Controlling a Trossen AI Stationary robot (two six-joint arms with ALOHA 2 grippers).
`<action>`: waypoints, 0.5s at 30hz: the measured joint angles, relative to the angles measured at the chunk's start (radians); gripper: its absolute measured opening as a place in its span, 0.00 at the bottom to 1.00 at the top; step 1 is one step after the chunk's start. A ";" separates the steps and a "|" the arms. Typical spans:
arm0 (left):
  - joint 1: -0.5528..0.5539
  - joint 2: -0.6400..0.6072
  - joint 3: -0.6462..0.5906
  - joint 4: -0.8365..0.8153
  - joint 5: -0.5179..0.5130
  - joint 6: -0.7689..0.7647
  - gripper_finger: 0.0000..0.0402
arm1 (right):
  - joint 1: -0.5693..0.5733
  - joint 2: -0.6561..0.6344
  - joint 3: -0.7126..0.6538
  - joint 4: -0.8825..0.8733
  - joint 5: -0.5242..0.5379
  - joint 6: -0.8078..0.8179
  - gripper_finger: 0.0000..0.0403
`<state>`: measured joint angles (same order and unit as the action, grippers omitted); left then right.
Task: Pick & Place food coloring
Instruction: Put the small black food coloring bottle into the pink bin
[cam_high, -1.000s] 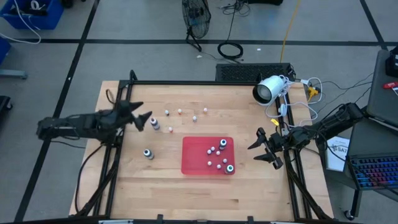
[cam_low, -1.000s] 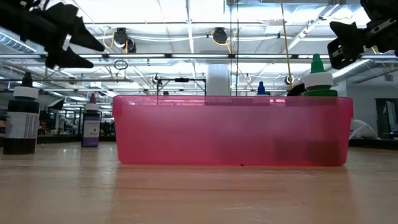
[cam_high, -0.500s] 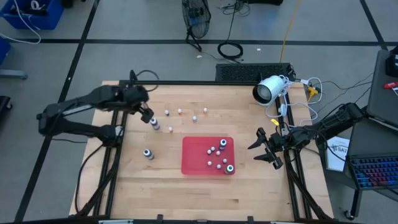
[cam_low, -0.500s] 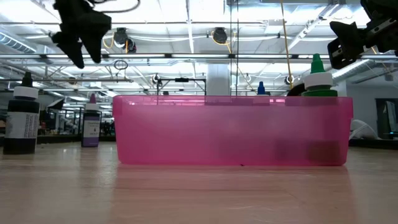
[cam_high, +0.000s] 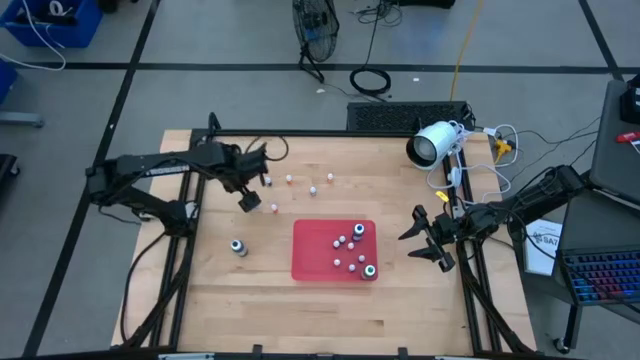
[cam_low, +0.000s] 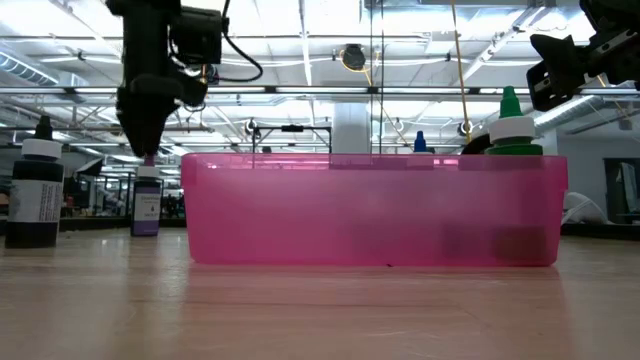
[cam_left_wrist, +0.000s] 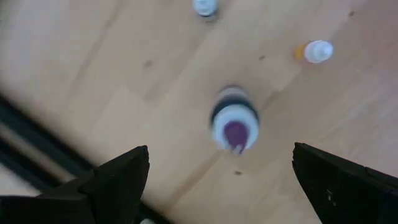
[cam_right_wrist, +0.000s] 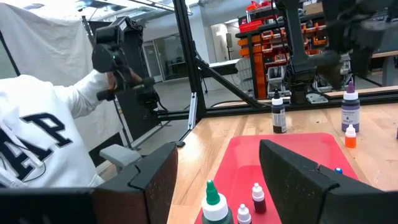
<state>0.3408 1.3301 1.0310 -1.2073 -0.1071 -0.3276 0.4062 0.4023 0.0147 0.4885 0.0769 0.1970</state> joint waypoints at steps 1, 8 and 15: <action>0.000 0.007 -0.014 0.023 0.023 0.005 0.98 | 0.000 0.000 0.000 0.000 0.000 0.000 0.53; 0.000 0.027 -0.097 0.135 0.055 0.013 0.98 | 0.000 0.000 0.000 0.000 0.000 0.000 0.54; 0.000 0.027 -0.133 0.177 0.054 0.005 0.98 | 0.000 0.000 0.000 0.000 0.000 0.000 0.53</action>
<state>0.3408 1.3575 0.8984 -1.0299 -0.0528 -0.3229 0.4064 0.4023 0.0147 0.4885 0.0765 0.1970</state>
